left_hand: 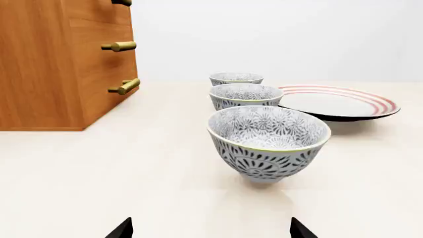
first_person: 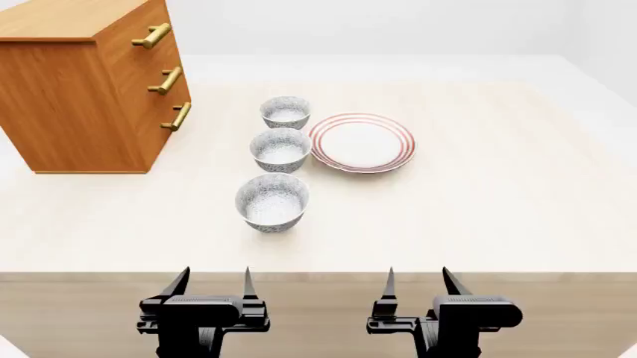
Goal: Stack the bowl in the middle on the bowl at the back.
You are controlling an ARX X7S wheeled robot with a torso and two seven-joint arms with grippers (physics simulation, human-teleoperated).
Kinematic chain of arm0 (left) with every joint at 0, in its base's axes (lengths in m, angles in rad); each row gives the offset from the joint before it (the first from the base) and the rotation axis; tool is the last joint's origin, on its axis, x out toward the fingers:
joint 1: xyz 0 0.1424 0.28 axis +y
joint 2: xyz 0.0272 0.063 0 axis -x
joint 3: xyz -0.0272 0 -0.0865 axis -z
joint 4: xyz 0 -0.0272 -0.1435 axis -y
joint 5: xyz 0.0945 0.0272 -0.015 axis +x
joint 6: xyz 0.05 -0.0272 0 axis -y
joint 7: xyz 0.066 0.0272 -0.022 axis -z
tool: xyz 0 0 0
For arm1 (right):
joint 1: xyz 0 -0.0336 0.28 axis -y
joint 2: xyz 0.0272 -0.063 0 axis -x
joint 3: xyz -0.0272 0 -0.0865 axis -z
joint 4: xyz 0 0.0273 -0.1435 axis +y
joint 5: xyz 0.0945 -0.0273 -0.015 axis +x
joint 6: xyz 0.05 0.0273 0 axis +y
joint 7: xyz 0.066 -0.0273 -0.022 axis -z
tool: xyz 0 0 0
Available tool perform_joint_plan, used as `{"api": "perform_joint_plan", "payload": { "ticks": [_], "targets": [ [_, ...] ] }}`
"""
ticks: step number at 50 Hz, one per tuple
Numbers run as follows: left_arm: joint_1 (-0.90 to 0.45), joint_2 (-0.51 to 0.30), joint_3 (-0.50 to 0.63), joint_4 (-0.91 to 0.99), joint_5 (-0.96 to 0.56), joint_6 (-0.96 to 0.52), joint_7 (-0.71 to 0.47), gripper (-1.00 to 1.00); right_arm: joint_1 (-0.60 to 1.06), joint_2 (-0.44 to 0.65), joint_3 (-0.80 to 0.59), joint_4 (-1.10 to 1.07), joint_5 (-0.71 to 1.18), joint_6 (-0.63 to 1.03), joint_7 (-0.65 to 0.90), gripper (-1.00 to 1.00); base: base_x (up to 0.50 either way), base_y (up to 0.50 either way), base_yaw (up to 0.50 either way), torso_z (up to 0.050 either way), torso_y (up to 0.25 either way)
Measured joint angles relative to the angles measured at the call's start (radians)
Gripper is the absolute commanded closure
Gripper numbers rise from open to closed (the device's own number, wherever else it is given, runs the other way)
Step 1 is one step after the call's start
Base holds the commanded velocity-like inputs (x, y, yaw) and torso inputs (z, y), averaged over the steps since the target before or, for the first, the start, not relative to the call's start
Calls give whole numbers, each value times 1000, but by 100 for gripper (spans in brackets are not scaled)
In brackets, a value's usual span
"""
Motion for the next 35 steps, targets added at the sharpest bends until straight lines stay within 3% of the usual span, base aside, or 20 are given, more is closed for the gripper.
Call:
{"api": "perform_joint_plan", "payload": {
  "ticks": [19,35],
  "targets": [
    [-6,-49,49,58,-39,-37,-31,-100,10,39,-47,-53,16,20,61,-100,0,0,0,0,0],
    [-83,-132,55,315,-95,-346,-20,-100,108,74,-68,-239,40,250,102,-100,0,0,0,0,0]
  ]
}}
